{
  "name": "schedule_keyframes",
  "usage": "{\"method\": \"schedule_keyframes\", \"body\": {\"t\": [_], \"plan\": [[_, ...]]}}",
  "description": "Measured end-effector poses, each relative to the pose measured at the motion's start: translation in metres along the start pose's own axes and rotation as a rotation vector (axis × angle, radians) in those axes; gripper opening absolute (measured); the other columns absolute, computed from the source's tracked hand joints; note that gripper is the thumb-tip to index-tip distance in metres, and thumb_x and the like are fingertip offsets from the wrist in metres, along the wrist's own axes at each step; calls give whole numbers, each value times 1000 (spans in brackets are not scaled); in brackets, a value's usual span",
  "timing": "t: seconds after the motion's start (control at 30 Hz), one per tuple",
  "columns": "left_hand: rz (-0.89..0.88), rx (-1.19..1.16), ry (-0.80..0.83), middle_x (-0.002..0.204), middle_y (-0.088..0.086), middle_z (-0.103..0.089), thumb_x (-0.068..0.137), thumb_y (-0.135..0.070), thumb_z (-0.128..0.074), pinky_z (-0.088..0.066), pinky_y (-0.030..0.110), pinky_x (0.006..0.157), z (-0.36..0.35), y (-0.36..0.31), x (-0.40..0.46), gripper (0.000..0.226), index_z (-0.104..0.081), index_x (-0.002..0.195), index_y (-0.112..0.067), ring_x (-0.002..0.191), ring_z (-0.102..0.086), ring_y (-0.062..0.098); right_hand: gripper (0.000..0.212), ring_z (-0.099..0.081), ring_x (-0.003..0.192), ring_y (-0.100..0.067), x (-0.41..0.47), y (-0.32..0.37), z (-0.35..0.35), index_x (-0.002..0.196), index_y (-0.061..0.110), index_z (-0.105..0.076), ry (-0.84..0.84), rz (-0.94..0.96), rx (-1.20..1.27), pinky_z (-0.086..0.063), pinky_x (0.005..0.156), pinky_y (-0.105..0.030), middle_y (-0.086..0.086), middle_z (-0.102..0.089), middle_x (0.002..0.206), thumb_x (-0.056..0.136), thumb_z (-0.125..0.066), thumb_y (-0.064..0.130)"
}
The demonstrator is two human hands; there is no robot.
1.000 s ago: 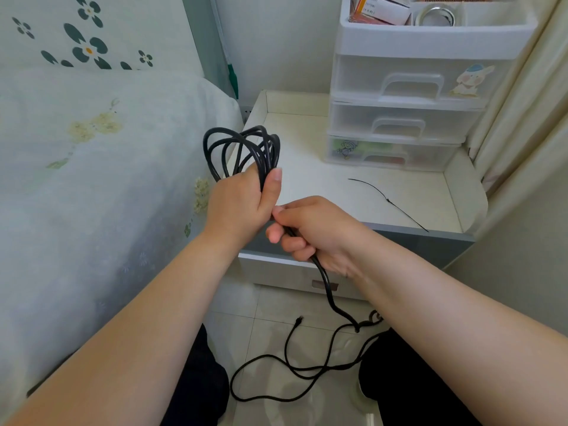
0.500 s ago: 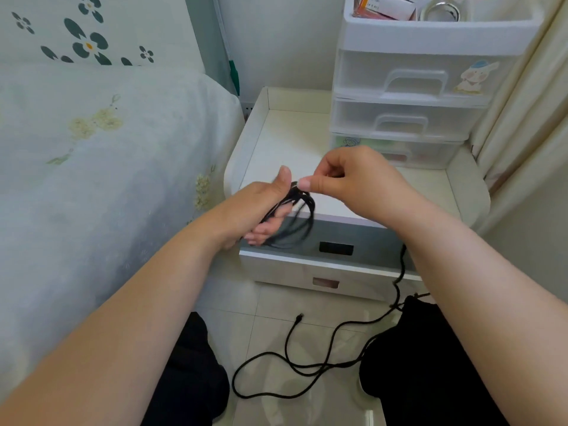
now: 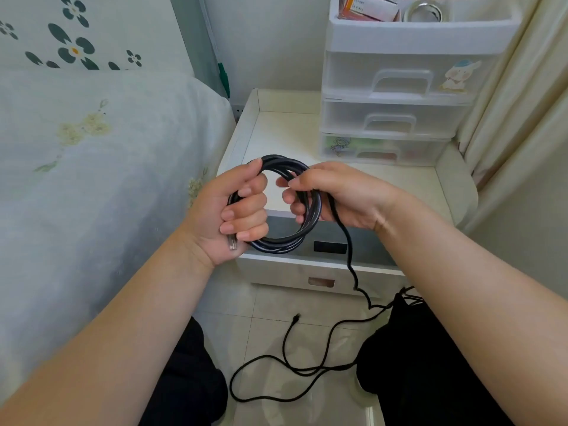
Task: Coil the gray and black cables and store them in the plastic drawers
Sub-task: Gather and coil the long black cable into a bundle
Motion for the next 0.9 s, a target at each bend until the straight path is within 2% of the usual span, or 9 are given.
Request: {"method": "schedule_keyframes", "body": {"t": [0.07, 0.17, 0.23, 0.33, 0.4, 0.5, 0.6, 0.73, 0.9], "plan": [[-18, 74, -96, 29, -10, -27, 88, -37, -51, -24, 17, 31, -1, -1, 1, 41, -39, 53, -20, 21, -25, 4, 3, -45, 53, -13, 1, 2, -3, 82, 11, -54, -22, 16, 68, -41, 60, -28, 0, -52, 63, 83, -57, 12], [-35, 189, -172, 30, -9, -24, 84, -39, -58, -27, 20, 32, -3, -2, 2, 43, -36, 53, -20, 23, -22, 5, 31, -34, 47, -12, 5, 1, -3, 62, 18, -47, -90, 44, 72, -44, 55, -26, 3, -37, 52, 91, -52, 8], [-32, 193, -165, 31, -8, -24, 83, -38, -61, -31, 21, 35, -6, 0, 2, 44, -35, 53, -20, 25, -24, 6, 36, -26, 44, -11, 7, 1, -1, 60, 20, -41, -144, 88, 49, -37, 47, -23, 5, -28, 49, 91, -53, 7], [-49, 243, -110, 35, -10, -30, 87, -33, -63, -39, 21, 44, -8, 6, -3, 41, -51, 49, -23, 31, -29, 5, 32, -23, 41, -11, 11, 1, -3, 64, 17, -42, -181, 129, 16, -27, 42, -22, 5, -26, 46, 88, -59, 4], [-76, 269, -77, 39, -10, -37, 79, -36, -66, -43, 22, 49, -13, 11, -8, 33, -61, 50, -21, 36, -35, 5, 26, -23, 40, -11, 10, 0, -5, 68, 15, -48, -166, 129, -21, -25, 42, -23, 5, -28, 46, 86, -62, 4], [-110, 269, -132, 36, -10, -36, 72, -43, -65, -43, 22, 48, -18, 14, -16, 31, -58, 49, -22, 33, -34, 4, 21, -25, 39, -10, 7, -1, -9, 71, 13, -50, -134, 131, -44, -30, 43, -23, 6, -28, 44, 87, -63, 6], [-94, 191, -192, 32, -10, -26, 71, -63, -51, -35, 20, 39, -24, 11, -17, 45, -49, 54, -21, 27, -21, 4, 9, -33, 40, -11, 3, 1, -12, 89, 6, -54, -123, 146, -69, -45, 50, -27, 5, -30, 45, 89, -61, 11], [-15, 115, -139, 30, -7, -22, 76, -82, -18, -27, 20, 35, -29, 7, -17, 75, -49, 62, -15, 25, -15, 8, 17, -45, 45, -14, -8, 5, -12, 100, 2, -56, -138, 207, -138, -51, 60, -30, 2, -35, 47, 90, -62, 13], [-15, 99, 15, 32, -9, -28, 100, -46, -22, -21, 24, 40, -36, 5, -18, 56, -53, 66, -14, 25, -22, 6, 15, -50, 47, -16, -19, 9, -9, 85, 7, -54, -143, 283, -114, -52, 62, -32, 2, -42, 47, 87, -63, 19]]}}
Point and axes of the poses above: each hand's wrist, its own x-axis towards the middle knuckle, its own z-axis out of the back of the hand, y = z × x, the point moved 5 cm from there along x, towards the middle knuckle
